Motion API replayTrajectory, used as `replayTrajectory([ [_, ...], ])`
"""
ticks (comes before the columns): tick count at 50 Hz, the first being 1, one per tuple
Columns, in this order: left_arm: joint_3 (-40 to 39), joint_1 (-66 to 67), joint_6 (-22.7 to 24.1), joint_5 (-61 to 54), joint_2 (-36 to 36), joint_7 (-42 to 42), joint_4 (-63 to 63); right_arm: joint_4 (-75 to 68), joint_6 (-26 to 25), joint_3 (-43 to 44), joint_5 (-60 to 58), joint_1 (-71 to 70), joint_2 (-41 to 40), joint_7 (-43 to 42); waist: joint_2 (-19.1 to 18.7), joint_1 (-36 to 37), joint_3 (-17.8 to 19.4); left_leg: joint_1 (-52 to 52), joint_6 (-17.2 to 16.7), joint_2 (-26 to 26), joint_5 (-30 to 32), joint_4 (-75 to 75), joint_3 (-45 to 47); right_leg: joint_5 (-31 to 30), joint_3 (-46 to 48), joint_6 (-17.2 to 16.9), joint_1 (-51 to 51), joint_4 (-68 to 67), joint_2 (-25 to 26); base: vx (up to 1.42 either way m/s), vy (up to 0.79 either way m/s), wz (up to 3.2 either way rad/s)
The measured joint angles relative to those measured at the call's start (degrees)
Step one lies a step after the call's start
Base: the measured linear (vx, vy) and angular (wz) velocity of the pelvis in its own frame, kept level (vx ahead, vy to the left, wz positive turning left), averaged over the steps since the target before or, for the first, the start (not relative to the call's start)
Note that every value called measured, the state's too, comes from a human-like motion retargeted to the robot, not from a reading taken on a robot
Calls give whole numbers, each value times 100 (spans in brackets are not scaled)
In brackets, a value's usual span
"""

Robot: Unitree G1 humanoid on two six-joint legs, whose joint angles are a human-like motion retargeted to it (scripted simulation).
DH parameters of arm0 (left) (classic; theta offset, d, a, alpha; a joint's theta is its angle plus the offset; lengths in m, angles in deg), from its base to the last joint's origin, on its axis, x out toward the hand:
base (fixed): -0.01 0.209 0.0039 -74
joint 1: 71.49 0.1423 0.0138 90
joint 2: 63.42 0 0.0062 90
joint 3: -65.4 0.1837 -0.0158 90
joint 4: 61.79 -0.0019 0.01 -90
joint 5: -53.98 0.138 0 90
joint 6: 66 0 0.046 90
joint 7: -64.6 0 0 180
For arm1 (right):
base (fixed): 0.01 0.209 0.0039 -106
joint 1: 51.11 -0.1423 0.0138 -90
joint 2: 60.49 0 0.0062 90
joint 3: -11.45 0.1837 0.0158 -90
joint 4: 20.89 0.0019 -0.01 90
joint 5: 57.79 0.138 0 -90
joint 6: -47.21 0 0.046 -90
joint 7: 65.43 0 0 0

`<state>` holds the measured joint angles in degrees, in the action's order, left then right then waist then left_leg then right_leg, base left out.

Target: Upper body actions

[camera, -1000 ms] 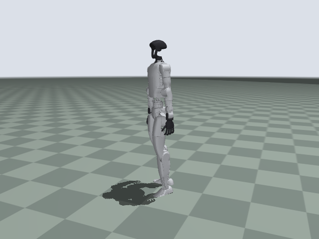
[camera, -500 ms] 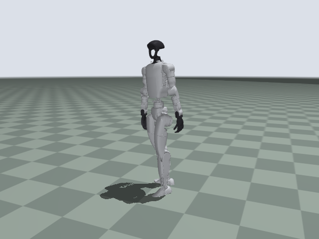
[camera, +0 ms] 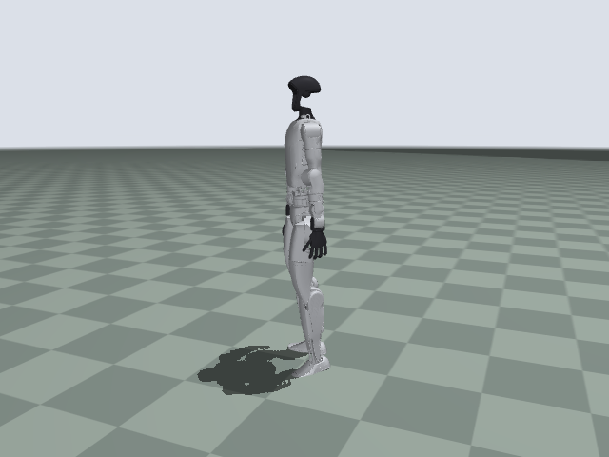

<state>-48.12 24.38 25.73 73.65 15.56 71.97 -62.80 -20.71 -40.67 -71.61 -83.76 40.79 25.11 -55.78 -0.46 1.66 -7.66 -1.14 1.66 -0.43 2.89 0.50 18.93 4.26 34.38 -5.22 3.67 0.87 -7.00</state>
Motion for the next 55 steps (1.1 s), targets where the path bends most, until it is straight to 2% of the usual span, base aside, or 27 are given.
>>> replayTrajectory([
  [10,287,-263,27,142,-99,94,129,-353,-47,317,160,167,47,-207,-87,-292,-213,136,-88,-184,-142,-71,752,-111,-674,49,-424,-144,75,-20,-18,-70],
  [17,390,-338,83,171,-156,136,209,-753,-162,385,299,176,62,-461,-171,-403,-161,254,-134,-255,-199,-98,1134,-167,-1022,70,-575,-215,122,-12,-2,-49],
  [30,275,-175,11,243,-85,70,-94,-506,-163,355,347,188,-93,-384,-243,-410,-157,331,-169,-293,-256,-117,1477,-220,-1376,87,-745,-290,158,-1,1,-21],
  [45,183,-134,-58,286,-24,138,-57,-107,-66,200,198,163,-130,-217,-174,-268,-202,98,-105,-208,-234,-38,1061,-165,-1041,15,-648,-245,17,5,4,23],
  [55,242,-292,0,226,-19,234,240,-286,97,240,377,310,-162,-214,-74,-13,-6,-111,29,-1,-66,49,216,-2,-219,-88,-123,-113,-115,11,12,77],
])
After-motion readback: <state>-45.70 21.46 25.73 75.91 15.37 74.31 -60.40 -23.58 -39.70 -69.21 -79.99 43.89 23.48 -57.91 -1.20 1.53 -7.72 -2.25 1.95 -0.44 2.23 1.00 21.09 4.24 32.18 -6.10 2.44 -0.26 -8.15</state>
